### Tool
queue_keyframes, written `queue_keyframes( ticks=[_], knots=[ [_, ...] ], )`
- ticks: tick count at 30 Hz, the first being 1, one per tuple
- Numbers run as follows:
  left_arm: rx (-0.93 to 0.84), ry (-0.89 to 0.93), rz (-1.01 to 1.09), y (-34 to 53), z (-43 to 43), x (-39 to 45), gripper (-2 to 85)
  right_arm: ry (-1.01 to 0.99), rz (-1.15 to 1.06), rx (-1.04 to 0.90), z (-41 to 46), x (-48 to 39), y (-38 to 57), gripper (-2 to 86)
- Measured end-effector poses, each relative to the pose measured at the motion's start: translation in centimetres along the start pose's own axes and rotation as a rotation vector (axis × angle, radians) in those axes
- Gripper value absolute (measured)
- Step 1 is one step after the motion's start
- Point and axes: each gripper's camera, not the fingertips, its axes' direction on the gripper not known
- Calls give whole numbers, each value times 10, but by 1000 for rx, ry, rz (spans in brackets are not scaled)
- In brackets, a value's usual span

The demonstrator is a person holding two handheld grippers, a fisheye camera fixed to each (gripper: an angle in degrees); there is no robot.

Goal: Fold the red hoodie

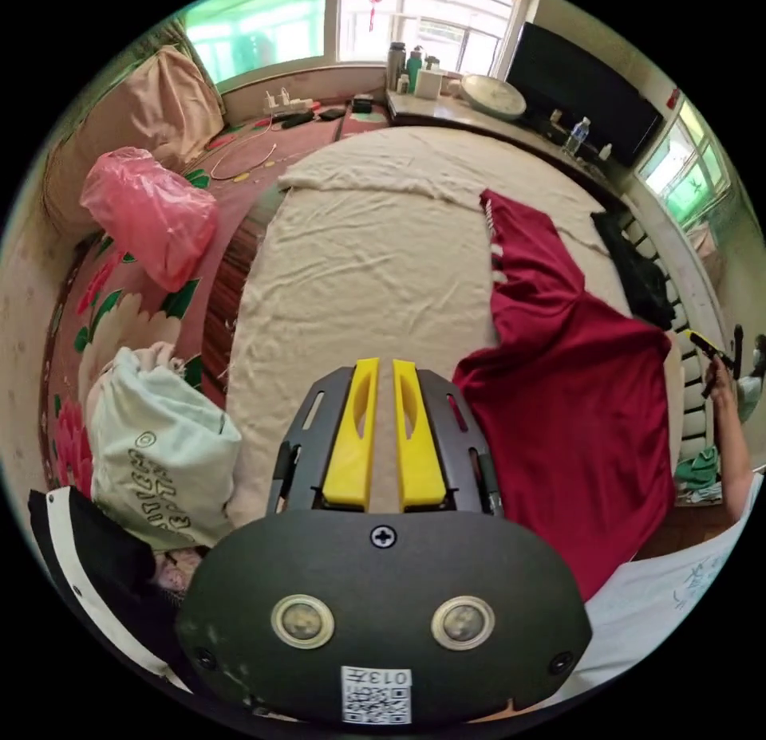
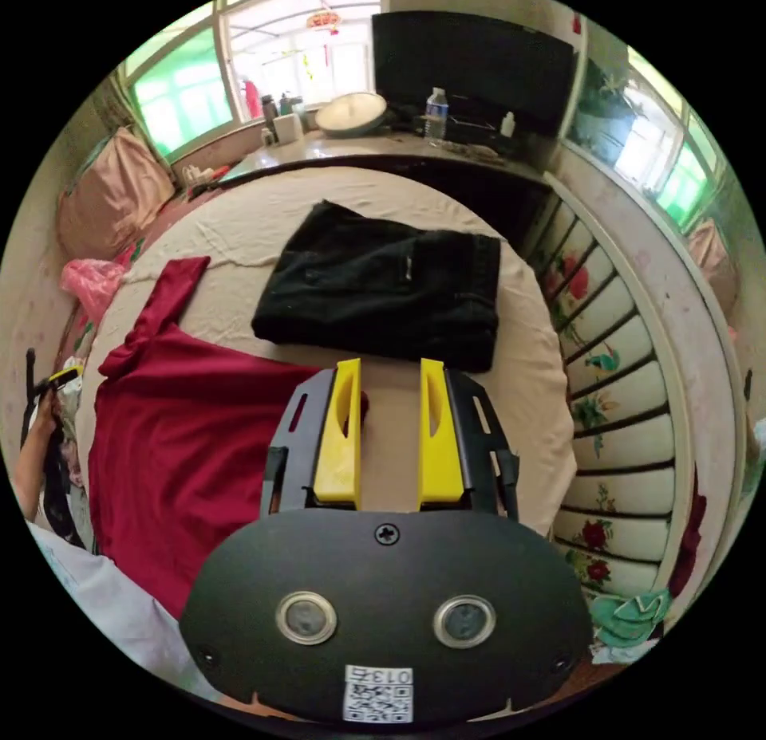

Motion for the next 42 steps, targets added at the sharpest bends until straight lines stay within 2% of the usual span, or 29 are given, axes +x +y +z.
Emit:
queue_keyframes(
  ticks=[2, 4, 5, 7, 10, 11, 16, 19, 21, 23, 24, 26, 27, 29, 30, 32, 33, 36, 41, 42],
  knots=[
    [28, 84, 50, -20, 4, 23, 66, -102, -156, 20, 9, -54, -38, 122],
    [41, 219, 202, -39, 16, 76, 67, -227, -229, 56, 23, -97, -69, 120],
    [31, 228, 257, -40, 20, 92, 63, -308, -260, 54, 38, -125, -90, 119],
    [-24, 91, 402, -39, 44, 140, 40, -373, -306, 17, 67, -167, -122, 117],
    [-97, -95, 380, -36, 75, 140, 17, -458, -340, -91, 119, -225, -169, 120],
    [-113, -106, 360, -35, 79, 135, 14, -447, -350, -125, 134, -244, -184, 122],
    [-85, -96, 335, -27, 69, 125, 1, -342, -363, -165, 171, -294, -222, 122],
    [-48, -91, 327, -23, 58, 127, 1, -282, -348, -245, 188, -311, -228, 76],
    [-15, -71, 267, -24, 48, 118, 3, -345, -359, -232, 179, -317, -227, 45],
    [53, -33, 200, -24, 30, 104, 8, -536, -505, -80, 136, -331, -209, 35],
    [96, -26, 160, -24, 17, 93, 11, -555, -565, -36, 122, -336, -200, 33],
    [169, -19, 116, -24, -5, 78, 19, -647, -885, 134, 62, -358, -139, 31],
    [209, -12, 101, -25, -19, 70, 26, -662, -968, 152, 50, -365, -119, 31],
    [245, 21, 102, -28, -34, 65, 43, -665, -1306, 121, 19, -396, -30, 31],
    [251, 49, 129, -31, -40, 66, 57, -637, -1383, 97, 16, -404, -7, 31],
    [211, 72, 184, -35, -41, 76, 76, -513, -1655, -4, 15, -427, 82, 39],
    [162, 98, 237, -36, -36, 87, 87, -487, -1693, -13, 15, -429, 99, 43],
    [4, 149, 348, -31, -11, 114, 104, -449, -1617, 60, -1, -418, 123, 63],
    [-77, 245, 439, -14, 5, 156, 120, -468, -961, 100, -1, -353, 23, 103],
    [-99, 247, 467, -11, 9, 166, 122, -465, -907, 88, 5, -346, 14, 109]
  ],
)
